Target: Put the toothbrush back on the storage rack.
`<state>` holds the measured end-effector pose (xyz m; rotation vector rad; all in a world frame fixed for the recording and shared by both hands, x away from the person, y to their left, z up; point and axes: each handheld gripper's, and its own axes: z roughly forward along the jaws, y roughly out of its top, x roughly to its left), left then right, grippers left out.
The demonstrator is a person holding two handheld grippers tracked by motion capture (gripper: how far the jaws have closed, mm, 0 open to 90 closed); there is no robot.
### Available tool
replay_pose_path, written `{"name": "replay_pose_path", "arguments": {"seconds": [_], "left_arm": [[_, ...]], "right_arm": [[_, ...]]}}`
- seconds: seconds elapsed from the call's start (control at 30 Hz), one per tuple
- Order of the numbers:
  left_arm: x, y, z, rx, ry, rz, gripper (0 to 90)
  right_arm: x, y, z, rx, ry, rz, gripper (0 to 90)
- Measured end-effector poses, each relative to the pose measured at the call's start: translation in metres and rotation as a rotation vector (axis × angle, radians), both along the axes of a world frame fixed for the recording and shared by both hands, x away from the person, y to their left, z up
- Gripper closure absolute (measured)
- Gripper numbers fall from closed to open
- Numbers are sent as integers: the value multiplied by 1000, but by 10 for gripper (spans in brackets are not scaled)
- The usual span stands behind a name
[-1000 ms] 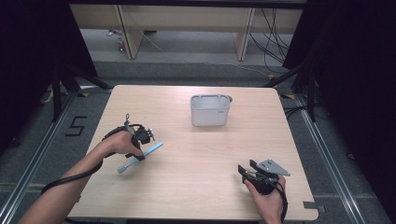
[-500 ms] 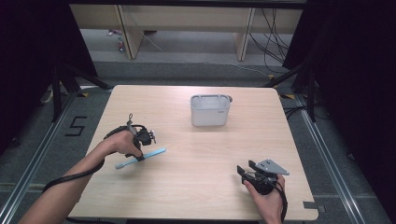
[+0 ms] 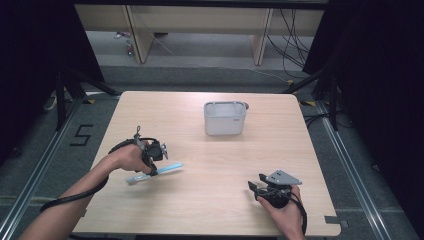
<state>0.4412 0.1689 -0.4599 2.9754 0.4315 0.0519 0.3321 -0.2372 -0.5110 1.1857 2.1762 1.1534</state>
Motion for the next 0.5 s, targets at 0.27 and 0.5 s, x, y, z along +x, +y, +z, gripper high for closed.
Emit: {"name": "replay_pose_path", "arguments": {"seconds": [0.27,0.5], "left_arm": [[-29,-17,10,-30,-37,-136,783],[-45,-33,17,-17,-46,-216,783]], "right_arm": [[4,11,8,-64,15,122,478],[5,23,20,-74,16,206,478]]}}
